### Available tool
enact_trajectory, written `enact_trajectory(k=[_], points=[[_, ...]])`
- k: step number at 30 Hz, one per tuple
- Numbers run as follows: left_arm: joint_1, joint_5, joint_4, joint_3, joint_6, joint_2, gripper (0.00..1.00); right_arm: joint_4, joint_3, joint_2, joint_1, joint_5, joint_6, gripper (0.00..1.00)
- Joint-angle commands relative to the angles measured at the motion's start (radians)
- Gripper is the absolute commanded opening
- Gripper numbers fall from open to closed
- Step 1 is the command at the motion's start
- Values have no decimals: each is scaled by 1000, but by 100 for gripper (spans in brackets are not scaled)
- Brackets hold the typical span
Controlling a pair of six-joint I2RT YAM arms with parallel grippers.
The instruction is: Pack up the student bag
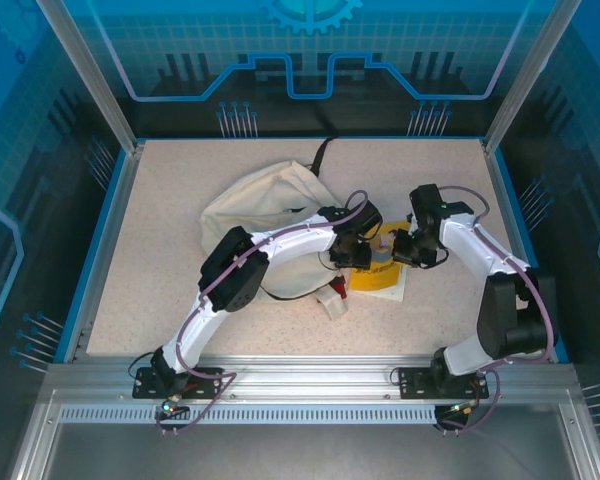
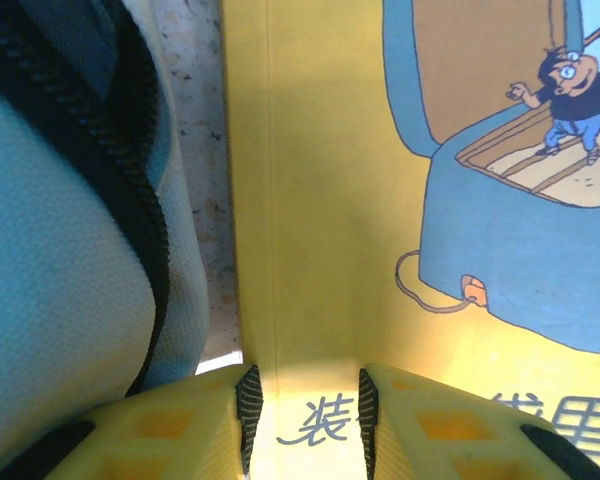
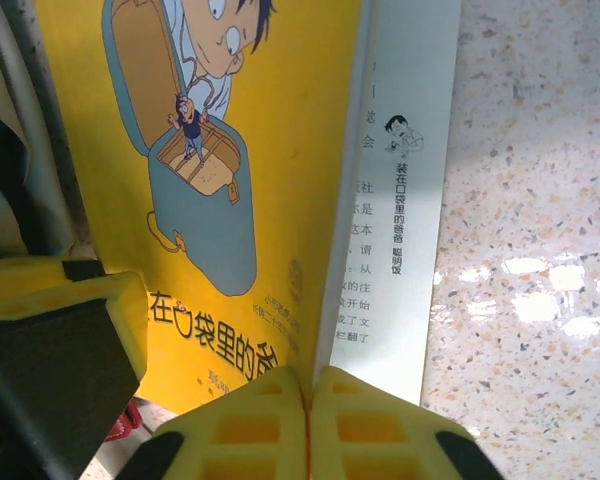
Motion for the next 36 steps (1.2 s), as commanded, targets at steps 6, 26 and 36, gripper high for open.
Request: enact_trajectory(k=[6,26,36], points=[[32,169,-75,56,84,-53,47,5,-15,-132,-59,-60,-2,0],[349,618,358,-438,-56,-580,99,192,69,-351,-175,-714,-24,0],[383,778,579,-576,-258,-605,99,340,159,-241,-31,-821,70,0]])
